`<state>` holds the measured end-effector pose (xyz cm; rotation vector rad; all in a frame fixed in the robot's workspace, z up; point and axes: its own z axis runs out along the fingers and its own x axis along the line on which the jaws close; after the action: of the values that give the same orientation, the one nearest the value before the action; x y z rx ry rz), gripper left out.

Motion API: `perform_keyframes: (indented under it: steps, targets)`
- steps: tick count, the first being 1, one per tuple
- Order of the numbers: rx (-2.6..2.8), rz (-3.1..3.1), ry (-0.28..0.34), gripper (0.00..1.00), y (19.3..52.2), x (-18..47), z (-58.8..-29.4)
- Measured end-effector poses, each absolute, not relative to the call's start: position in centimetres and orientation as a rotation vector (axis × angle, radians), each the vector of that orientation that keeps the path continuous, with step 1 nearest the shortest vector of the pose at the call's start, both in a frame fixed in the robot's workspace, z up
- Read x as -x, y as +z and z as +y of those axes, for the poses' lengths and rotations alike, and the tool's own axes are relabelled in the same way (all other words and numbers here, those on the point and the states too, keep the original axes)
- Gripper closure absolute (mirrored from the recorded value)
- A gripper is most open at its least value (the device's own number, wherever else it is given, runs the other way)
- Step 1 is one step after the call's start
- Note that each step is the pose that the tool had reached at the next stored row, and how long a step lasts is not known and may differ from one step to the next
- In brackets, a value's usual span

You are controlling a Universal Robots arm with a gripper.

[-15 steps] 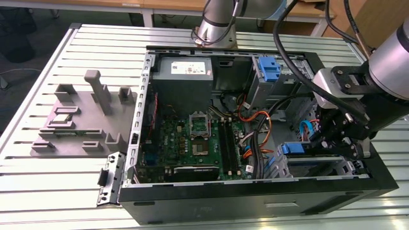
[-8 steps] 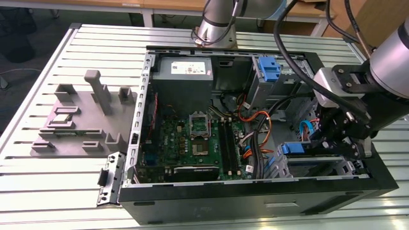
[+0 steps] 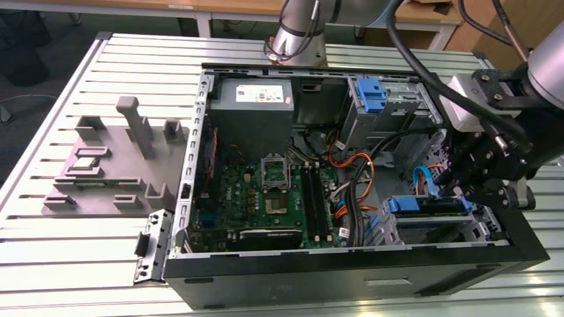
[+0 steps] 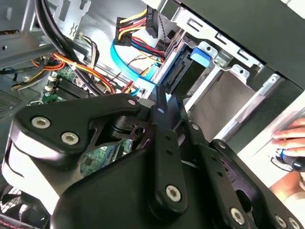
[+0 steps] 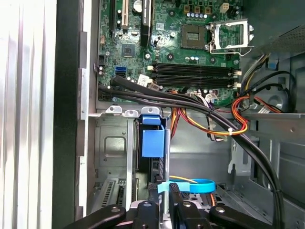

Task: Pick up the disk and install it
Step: 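Insert the first disk wire, then insert the second disk wire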

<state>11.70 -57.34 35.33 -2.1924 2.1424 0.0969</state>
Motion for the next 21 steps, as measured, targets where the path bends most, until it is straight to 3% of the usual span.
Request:
perform_keyframes:
  steps: [21]
  targets:
    - [2.193,2.143,0.098,0.76,35.87,-11.87,-57.32]
